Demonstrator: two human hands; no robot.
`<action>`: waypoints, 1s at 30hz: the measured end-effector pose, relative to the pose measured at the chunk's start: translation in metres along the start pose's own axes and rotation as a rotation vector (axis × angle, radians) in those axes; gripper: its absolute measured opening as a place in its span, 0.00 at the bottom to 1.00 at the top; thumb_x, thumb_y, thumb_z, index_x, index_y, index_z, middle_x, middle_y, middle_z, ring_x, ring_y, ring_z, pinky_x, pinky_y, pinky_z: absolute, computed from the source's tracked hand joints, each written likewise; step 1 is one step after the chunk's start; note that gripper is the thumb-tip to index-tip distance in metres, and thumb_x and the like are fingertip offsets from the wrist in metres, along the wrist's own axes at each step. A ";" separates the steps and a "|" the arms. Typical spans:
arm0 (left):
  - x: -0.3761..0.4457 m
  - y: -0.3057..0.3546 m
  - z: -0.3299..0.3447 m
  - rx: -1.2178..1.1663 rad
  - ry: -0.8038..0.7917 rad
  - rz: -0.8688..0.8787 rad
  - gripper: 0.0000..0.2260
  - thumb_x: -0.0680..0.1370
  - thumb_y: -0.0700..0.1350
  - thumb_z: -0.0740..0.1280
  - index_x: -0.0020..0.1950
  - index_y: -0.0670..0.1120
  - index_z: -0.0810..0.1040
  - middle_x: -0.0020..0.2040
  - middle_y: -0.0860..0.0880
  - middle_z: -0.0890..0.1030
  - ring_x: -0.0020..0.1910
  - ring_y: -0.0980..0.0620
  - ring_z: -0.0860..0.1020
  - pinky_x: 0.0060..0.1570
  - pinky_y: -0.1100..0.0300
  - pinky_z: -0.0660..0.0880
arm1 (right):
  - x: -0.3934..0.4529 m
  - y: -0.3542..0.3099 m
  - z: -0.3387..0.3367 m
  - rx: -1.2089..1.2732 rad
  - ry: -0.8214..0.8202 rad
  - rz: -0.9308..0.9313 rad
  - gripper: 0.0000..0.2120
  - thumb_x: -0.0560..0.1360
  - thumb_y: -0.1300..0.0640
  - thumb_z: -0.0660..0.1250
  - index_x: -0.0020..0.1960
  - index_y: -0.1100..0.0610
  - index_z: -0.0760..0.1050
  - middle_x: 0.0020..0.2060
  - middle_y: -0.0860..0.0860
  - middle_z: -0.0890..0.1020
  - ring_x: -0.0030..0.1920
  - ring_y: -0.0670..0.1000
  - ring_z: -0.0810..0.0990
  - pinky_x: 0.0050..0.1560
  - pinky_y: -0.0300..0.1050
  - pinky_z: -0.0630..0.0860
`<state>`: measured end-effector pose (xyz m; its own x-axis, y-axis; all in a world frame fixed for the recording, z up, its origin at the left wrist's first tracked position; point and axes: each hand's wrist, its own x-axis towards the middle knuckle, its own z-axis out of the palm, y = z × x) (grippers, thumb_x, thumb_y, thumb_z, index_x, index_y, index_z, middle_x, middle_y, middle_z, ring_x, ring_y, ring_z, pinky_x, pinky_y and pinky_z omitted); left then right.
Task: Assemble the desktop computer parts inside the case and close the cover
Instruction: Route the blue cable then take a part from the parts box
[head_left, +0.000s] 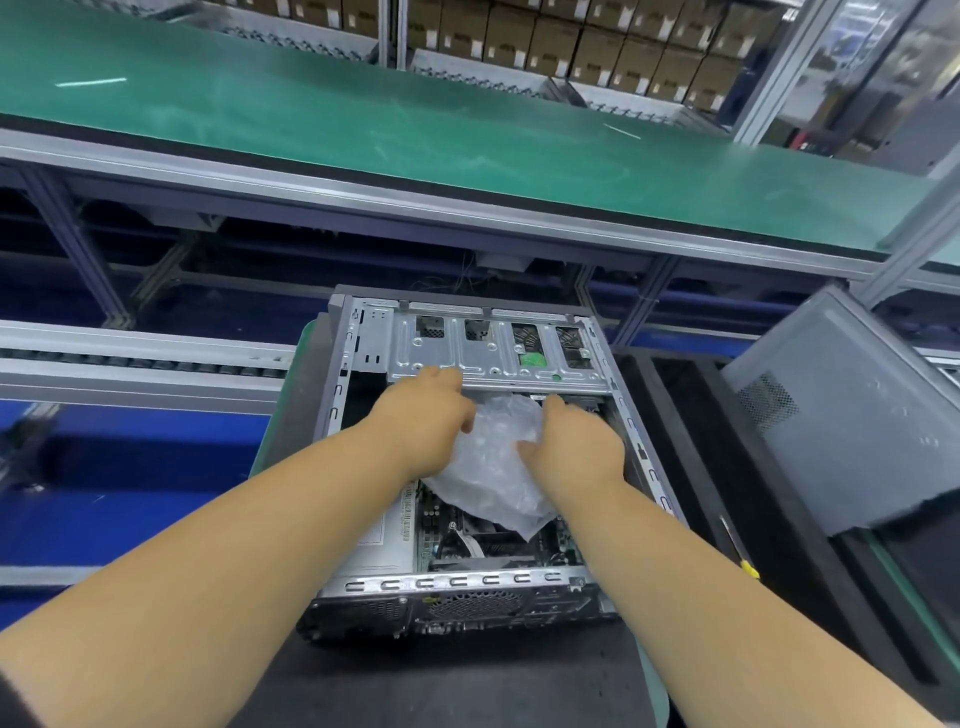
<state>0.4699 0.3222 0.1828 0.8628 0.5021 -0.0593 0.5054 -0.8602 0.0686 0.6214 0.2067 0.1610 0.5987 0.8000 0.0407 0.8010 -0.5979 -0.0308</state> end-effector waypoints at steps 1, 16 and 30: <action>0.000 0.001 0.000 -0.020 -0.012 -0.004 0.16 0.74 0.41 0.67 0.61 0.54 0.78 0.59 0.51 0.70 0.58 0.48 0.71 0.43 0.55 0.72 | -0.003 0.000 -0.003 -0.058 0.090 -0.064 0.18 0.74 0.45 0.68 0.57 0.55 0.72 0.50 0.53 0.79 0.49 0.56 0.77 0.41 0.47 0.70; 0.001 0.018 0.007 0.109 -0.208 -0.102 0.33 0.71 0.64 0.69 0.68 0.47 0.64 0.62 0.46 0.70 0.58 0.44 0.76 0.49 0.50 0.76 | -0.011 0.005 -0.005 -0.069 -0.493 -0.440 0.44 0.78 0.33 0.58 0.82 0.55 0.42 0.81 0.51 0.48 0.80 0.53 0.49 0.78 0.48 0.48; 0.021 0.026 0.014 0.227 -0.512 -0.297 0.48 0.73 0.72 0.57 0.80 0.45 0.42 0.78 0.46 0.59 0.73 0.43 0.66 0.64 0.46 0.68 | -0.005 0.003 0.005 -0.086 -0.485 -0.423 0.48 0.76 0.35 0.64 0.81 0.53 0.39 0.81 0.50 0.47 0.80 0.51 0.49 0.77 0.46 0.43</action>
<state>0.5009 0.3091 0.1696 0.5405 0.6641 -0.5165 0.6573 -0.7166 -0.2336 0.6210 0.2015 0.1562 0.1791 0.8877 -0.4242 0.9769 -0.2114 -0.0300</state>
